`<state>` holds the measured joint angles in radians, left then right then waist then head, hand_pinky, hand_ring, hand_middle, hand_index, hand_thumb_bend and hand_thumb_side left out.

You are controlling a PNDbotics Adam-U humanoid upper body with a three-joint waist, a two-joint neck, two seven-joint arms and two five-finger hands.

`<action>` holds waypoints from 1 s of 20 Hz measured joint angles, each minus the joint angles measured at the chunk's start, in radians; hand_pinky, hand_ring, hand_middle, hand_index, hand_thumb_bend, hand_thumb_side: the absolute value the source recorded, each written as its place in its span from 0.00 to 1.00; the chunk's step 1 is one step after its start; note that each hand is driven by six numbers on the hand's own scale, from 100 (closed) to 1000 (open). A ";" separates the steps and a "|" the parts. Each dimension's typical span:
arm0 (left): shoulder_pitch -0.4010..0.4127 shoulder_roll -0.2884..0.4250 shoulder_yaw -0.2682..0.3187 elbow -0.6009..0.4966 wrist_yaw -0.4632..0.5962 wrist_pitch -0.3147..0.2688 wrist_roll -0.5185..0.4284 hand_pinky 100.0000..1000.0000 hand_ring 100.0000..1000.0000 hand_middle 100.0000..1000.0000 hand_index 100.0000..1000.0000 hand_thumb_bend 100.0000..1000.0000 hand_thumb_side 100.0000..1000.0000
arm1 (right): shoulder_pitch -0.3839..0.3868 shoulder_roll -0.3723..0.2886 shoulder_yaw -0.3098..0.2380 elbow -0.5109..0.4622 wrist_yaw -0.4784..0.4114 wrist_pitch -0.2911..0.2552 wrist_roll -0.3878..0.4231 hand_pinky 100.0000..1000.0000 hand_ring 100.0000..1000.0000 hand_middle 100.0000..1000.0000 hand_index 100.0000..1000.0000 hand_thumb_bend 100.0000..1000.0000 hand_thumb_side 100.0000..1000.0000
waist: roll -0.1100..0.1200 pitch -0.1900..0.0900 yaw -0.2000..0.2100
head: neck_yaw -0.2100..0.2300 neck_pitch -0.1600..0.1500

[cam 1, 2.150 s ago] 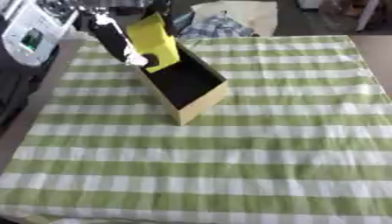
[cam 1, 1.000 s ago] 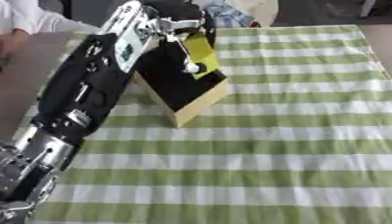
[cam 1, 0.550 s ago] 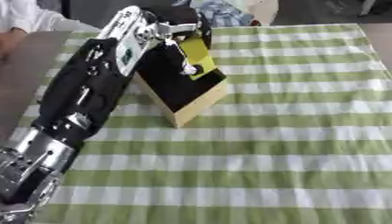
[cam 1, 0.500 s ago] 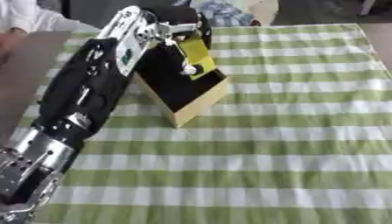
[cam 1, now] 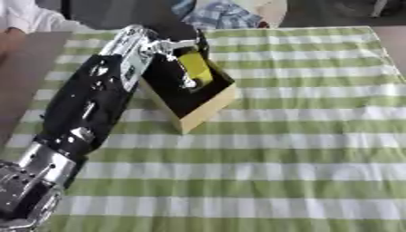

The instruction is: Pick up objects on the table and place them in the box.

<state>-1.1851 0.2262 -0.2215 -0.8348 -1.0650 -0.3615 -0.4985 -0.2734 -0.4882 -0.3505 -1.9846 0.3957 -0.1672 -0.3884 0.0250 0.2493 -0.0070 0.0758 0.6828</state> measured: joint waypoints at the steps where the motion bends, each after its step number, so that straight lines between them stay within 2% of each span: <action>1: 0.002 -0.001 0.002 0.004 -0.011 0.001 -0.001 0.17 0.39 0.45 0.59 0.04 0.08 | 0.000 0.000 0.000 0.000 -0.001 0.000 0.000 0.57 0.64 0.66 0.77 0.00 0.84 | 0.000 0.001 0.000 | 0.000 0.000; 3: 0.006 -0.006 0.002 0.010 -0.034 0.003 -0.003 0.33 0.49 0.49 0.63 0.08 0.10 | 0.000 0.000 0.000 0.000 -0.002 0.000 0.000 0.57 0.64 0.66 0.77 0.00 0.83 | 0.000 0.001 0.000 | -0.001 0.000; 4: 0.006 -0.008 0.002 0.013 -0.046 0.005 -0.006 0.49 0.59 0.55 0.67 0.11 0.11 | 0.000 0.000 0.000 0.000 -0.002 0.000 0.000 0.57 0.64 0.66 0.77 0.00 0.83 | 0.000 0.001 0.000 | -0.001 0.000; 6: 0.006 -0.009 0.002 0.014 -0.074 0.007 -0.011 0.58 0.69 0.63 0.73 0.14 0.12 | 0.000 0.000 0.000 0.000 -0.002 0.000 0.000 0.57 0.64 0.66 0.77 0.00 0.83 | 0.000 0.001 0.000 | -0.002 0.000; 7: 0.007 -0.009 0.002 0.013 -0.089 0.007 -0.013 0.72 0.77 0.68 0.78 0.17 0.18 | 0.000 0.000 0.000 0.000 -0.002 0.000 0.000 0.57 0.64 0.66 0.77 0.00 0.83 | 0.000 0.001 0.000 | -0.002 0.000; 9: 0.007 -0.009 0.002 0.011 -0.115 0.004 -0.015 0.83 0.84 0.74 0.83 0.23 0.26 | 0.000 0.001 0.000 0.000 -0.002 0.000 0.000 0.57 0.64 0.66 0.77 0.00 0.83 | 0.000 0.001 0.000 | -0.003 0.000; 12: 0.007 -0.009 0.002 -0.001 -0.150 -0.007 -0.004 0.88 0.89 0.79 0.85 0.25 0.31 | 0.000 0.003 0.000 0.000 -0.003 0.000 0.000 0.57 0.64 0.66 0.77 0.00 0.83 | 0.000 0.001 0.000 | -0.004 0.000; 20: 0.007 -0.009 0.003 -0.037 -0.150 -0.025 0.016 0.84 0.86 0.76 0.85 0.20 0.23 | 0.000 0.008 0.000 0.000 -0.003 0.001 0.001 0.57 0.64 0.66 0.77 0.00 0.83 | 0.000 -0.003 0.001 | -0.007 0.000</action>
<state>-1.1785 0.2171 -0.2184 -0.8718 -1.2148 -0.3863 -0.4826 -0.2730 -0.4804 -0.3509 -1.9846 0.3925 -0.1666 -0.3876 0.0250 0.2467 -0.0056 0.0684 0.6828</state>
